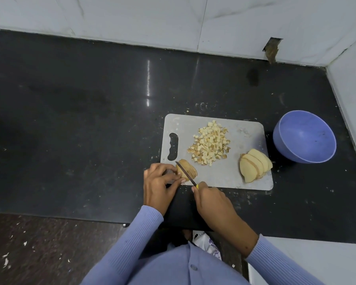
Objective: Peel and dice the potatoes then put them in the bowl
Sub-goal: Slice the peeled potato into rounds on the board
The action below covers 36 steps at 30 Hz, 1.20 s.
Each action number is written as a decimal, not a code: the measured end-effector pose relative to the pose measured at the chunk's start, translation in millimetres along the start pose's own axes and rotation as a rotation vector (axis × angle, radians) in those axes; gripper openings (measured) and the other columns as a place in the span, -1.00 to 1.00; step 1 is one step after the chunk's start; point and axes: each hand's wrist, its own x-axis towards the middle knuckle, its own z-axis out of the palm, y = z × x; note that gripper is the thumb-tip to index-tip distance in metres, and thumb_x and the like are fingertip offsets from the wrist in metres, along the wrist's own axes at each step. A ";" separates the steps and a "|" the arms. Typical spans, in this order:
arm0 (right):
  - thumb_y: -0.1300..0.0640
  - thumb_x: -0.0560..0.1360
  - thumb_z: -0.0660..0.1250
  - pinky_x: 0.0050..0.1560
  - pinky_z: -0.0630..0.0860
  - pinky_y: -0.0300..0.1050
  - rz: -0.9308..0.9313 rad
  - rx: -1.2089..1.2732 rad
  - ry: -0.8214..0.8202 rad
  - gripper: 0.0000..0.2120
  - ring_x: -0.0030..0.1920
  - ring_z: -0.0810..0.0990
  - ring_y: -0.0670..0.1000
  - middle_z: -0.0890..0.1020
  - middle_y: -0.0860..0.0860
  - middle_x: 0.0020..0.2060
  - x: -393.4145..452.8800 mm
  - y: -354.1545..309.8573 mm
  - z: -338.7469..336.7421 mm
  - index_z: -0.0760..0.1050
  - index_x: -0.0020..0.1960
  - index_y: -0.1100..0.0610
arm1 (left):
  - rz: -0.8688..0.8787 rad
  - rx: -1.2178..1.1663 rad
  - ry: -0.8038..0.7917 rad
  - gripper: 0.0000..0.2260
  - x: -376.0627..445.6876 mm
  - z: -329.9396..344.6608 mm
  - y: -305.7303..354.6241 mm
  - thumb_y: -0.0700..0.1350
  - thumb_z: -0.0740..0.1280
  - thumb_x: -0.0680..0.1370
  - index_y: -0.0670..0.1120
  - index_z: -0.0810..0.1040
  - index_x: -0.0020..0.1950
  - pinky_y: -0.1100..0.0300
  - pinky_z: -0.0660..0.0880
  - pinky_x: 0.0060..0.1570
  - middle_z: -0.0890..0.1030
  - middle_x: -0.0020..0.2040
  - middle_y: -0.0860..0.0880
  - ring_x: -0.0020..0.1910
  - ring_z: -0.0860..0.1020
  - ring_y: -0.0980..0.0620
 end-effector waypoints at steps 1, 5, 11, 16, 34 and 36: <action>-0.02 0.67 -0.08 -0.16 0.30 -0.07 0.000 -0.001 -0.012 -0.65 0.04 0.55 0.20 0.57 0.16 0.03 1.6 -0.3 -0.4 0.35 0.12 0.20 | 0.005 0.006 -0.004 -0.90 0.6 -0.1 -0.5 -0.16 0.59 0.30 -0.08 0.69 -0.29 0.39 0.16 0.09 0.63 -0.11 0.07 -0.01 0.43 0.15; -0.01 0.67 -0.09 -0.17 0.29 -0.07 0.004 -0.036 -0.018 -0.66 0.05 0.55 0.19 0.57 0.16 0.05 3.7 -0.9 1.7 0.34 0.14 0.19 | 0.008 0.014 -0.010 -0.88 1.1 0.2 -0.4 -0.16 0.59 0.30 -0.07 0.67 -0.31 0.37 0.17 0.07 0.63 -0.11 0.08 -0.02 0.46 0.14; 0.00 0.67 -0.08 -0.17 0.30 -0.04 -0.015 -0.076 -0.033 -0.67 0.05 0.55 0.20 0.56 0.17 0.05 2.6 2.4 2.1 0.33 0.14 0.20 | -0.008 0.049 0.012 -0.88 2.5 -0.7 4.5 -0.12 0.59 0.29 -0.04 0.67 -0.32 0.26 0.16 -0.05 0.63 -0.12 0.11 -0.04 0.45 0.14; -0.01 0.67 -0.08 -0.18 0.29 -0.07 0.007 -0.132 -0.060 -0.67 0.06 0.56 0.18 0.57 0.14 0.05 -17.7 17.2 2.7 0.33 0.13 0.19 | -0.018 0.042 0.004 -0.88 2.1 -1.7 4.3 -0.11 0.59 0.28 -0.03 0.67 -0.31 0.21 0.17 -0.04 0.63 -0.11 0.10 -0.03 0.44 0.13; -0.08 0.65 -0.04 -0.17 0.39 -0.06 -0.066 0.010 0.074 -0.63 -0.08 0.57 0.16 0.58 0.14 -0.09 -1.8 -1.5 -7.0 0.40 0.08 0.17 | -0.104 0.036 0.025 -0.90 -2.9 -6.6 3.1 -0.11 0.59 0.28 0.01 0.71 -0.27 0.22 0.17 -0.03 0.62 -0.10 0.09 -0.04 0.47 0.02; -0.06 0.65 -0.04 -0.16 0.38 -0.06 -0.056 -0.002 0.062 -0.63 -0.05 0.56 0.17 0.58 0.15 -0.06 0.1 -0.9 -3.9 0.40 0.10 0.18 | -0.117 0.039 0.036 -0.88 -3.2 -7.0 3.1 -0.11 0.60 0.27 0.01 0.70 -0.28 0.23 0.16 -0.03 0.61 -0.11 0.08 -0.04 0.45 0.02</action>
